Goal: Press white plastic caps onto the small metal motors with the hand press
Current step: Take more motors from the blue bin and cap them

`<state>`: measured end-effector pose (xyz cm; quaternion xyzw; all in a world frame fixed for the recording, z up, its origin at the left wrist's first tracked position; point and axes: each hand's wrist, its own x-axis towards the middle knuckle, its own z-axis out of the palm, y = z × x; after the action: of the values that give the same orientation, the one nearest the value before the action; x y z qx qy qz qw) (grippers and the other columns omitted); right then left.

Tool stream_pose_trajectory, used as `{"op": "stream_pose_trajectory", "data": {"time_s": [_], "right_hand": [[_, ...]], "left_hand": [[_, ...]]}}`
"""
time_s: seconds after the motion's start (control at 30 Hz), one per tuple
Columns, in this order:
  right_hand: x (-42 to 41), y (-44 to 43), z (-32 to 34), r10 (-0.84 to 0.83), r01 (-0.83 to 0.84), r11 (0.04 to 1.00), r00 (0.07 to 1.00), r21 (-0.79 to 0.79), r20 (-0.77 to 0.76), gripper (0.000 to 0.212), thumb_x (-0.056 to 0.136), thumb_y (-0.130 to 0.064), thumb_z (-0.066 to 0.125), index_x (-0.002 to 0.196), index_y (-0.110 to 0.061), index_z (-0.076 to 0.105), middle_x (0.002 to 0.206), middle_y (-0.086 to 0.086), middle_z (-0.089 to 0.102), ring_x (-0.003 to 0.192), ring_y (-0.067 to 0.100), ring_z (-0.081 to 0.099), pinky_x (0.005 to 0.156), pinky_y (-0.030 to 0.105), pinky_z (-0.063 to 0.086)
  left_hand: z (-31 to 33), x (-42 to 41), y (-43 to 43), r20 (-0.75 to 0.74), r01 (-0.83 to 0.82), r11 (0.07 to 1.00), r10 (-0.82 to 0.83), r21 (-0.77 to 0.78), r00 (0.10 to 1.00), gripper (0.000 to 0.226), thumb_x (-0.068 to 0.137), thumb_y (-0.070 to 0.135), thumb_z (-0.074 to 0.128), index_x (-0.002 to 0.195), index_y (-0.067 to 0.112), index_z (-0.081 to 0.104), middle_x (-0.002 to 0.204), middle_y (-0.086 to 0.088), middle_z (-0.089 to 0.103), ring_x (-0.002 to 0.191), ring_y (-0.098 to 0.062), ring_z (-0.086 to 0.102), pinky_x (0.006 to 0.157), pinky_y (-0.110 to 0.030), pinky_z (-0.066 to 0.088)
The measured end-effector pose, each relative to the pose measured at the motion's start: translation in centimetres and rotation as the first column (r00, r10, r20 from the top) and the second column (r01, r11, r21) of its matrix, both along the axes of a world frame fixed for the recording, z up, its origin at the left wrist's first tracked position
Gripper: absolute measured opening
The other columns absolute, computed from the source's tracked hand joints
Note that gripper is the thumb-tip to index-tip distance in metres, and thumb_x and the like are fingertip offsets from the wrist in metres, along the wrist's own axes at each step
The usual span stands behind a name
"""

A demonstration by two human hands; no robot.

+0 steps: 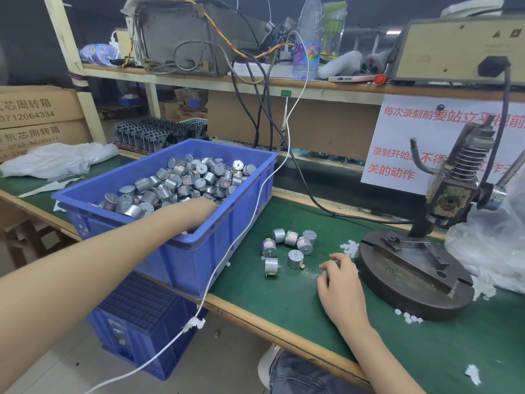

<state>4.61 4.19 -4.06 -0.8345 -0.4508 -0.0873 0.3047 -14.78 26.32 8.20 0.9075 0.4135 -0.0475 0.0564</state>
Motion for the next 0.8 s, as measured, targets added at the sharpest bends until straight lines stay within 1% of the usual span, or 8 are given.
{"op": "stream_pose_trajectory", "data": {"time_s": [0.1, 0.2, 0.27, 0.33, 0.37, 0.47, 0.57, 0.8], "right_hand": [[0.0, 0.0, 0.1, 0.006, -0.006, 1.0, 1.0, -0.002, -0.005, 0.012, 0.083, 0.0, 0.057, 0.09, 0.004, 0.066, 0.116, 0.019, 0.055, 0.103, 0.036, 0.052, 0.081, 0.039, 0.044], [0.1, 0.1, 0.1, 0.011, -0.011, 1.0, 1.0, -0.006, -0.004, 0.013, 0.084, -0.002, 0.056, 0.091, 0.004, 0.066, 0.117, 0.018, 0.055, 0.104, 0.035, 0.052, 0.082, 0.039, 0.044], [0.2, 0.1, 0.0, 0.012, -0.012, 1.0, 1.0, -0.008, -0.004, 0.015, 0.085, -0.003, 0.054, 0.093, 0.003, 0.066, 0.119, 0.017, 0.054, 0.105, 0.033, 0.051, 0.083, 0.038, 0.043], [0.2, 0.2, 0.0, 0.013, -0.013, 1.0, 1.0, -0.016, -0.004, 0.017, 0.087, -0.006, 0.052, 0.095, 0.001, 0.065, 0.122, 0.014, 0.052, 0.108, 0.031, 0.05, 0.085, 0.036, 0.042], [0.2, 0.2, 0.0, 0.017, -0.017, 1.0, 1.0, -0.021, -0.003, 0.018, 0.088, -0.007, 0.051, 0.096, 0.0, 0.065, 0.123, 0.013, 0.051, 0.109, 0.029, 0.049, 0.086, 0.036, 0.042], [0.3, 0.2, -0.1, 0.034, -0.034, 0.999, 0.999, -0.035, 0.004, 0.019, 0.089, -0.01, 0.049, 0.099, -0.002, 0.064, 0.126, 0.011, 0.049, 0.112, 0.028, 0.047, 0.087, 0.034, 0.041], [0.3, 0.1, -0.1, 0.029, -0.03, 0.999, 1.0, -0.041, -0.01, 0.022, 0.089, -0.011, 0.048, 0.102, -0.002, 0.064, 0.128, 0.009, 0.048, 0.114, 0.026, 0.046, 0.089, 0.033, 0.041], [0.6, 0.3, -0.4, 0.046, -0.046, 0.998, 0.999, -0.037, 0.0, 0.021, 0.088, -0.01, 0.048, 0.1, -0.002, 0.064, 0.126, 0.01, 0.049, 0.112, 0.027, 0.048, 0.087, 0.034, 0.042]], "left_hand": [[1.5, -0.4, -1.0, 0.296, -0.053, 0.991, 0.014, 0.125, 0.955, 0.01, 0.083, 0.006, 0.052, 0.076, 0.013, 0.05, 0.077, -0.002, 0.056, 0.071, -0.021, 0.049, 0.055, -0.026, 0.032], [3.5, -0.8, -1.2, 0.666, -0.147, 0.988, 0.079, 0.047, 0.742, 0.012, 0.08, 0.009, 0.061, 0.075, 0.015, 0.052, 0.074, 0.003, 0.058, 0.063, -0.015, 0.051, 0.051, -0.024, 0.036], [4.9, -0.3, -2.3, 0.799, -0.101, 0.995, 0.049, 0.015, 0.599, 0.009, 0.08, 0.013, 0.064, 0.086, 0.016, 0.058, 0.075, 0.005, 0.06, 0.062, -0.008, 0.055, 0.054, -0.021, 0.043], [5.8, 1.2, -4.0, 0.846, 0.0, 0.999, -0.03, 0.036, 0.533, 0.014, 0.079, 0.015, 0.066, 0.09, 0.023, 0.06, 0.077, 0.006, 0.063, 0.06, 0.002, 0.056, 0.054, -0.013, 0.044], [5.8, 2.3, -4.9, 0.83, 0.049, 0.998, -0.069, 0.051, 0.554, 0.015, 0.078, 0.015, 0.066, 0.089, 0.023, 0.059, 0.079, 0.005, 0.064, 0.06, 0.003, 0.056, 0.056, -0.011, 0.044], [3.6, 6.5, -7.5, 0.734, 0.212, 0.977, -0.136, -0.011, 0.666, 0.016, 0.077, 0.014, 0.066, 0.092, 0.013, 0.06, 0.087, -0.004, 0.066, 0.074, -0.016, 0.059, 0.069, -0.027, 0.05], [0.2, 9.7, -8.8, 0.621, 0.288, 0.954, -0.175, -0.086, 0.764, 0.012, 0.077, 0.014, 0.062, 0.081, 0.023, 0.056, 0.079, 0.006, 0.06, 0.077, -0.016, 0.055, 0.061, -0.019, 0.043], [-2.7, 14.3, -6.8, 0.522, 0.149, 0.989, -0.115, -0.024, 0.845, 0.016, 0.079, 0.011, 0.058, 0.095, 0.011, 0.053, 0.092, -0.004, 0.06, 0.087, -0.025, 0.054, 0.068, -0.03, 0.041]]}}
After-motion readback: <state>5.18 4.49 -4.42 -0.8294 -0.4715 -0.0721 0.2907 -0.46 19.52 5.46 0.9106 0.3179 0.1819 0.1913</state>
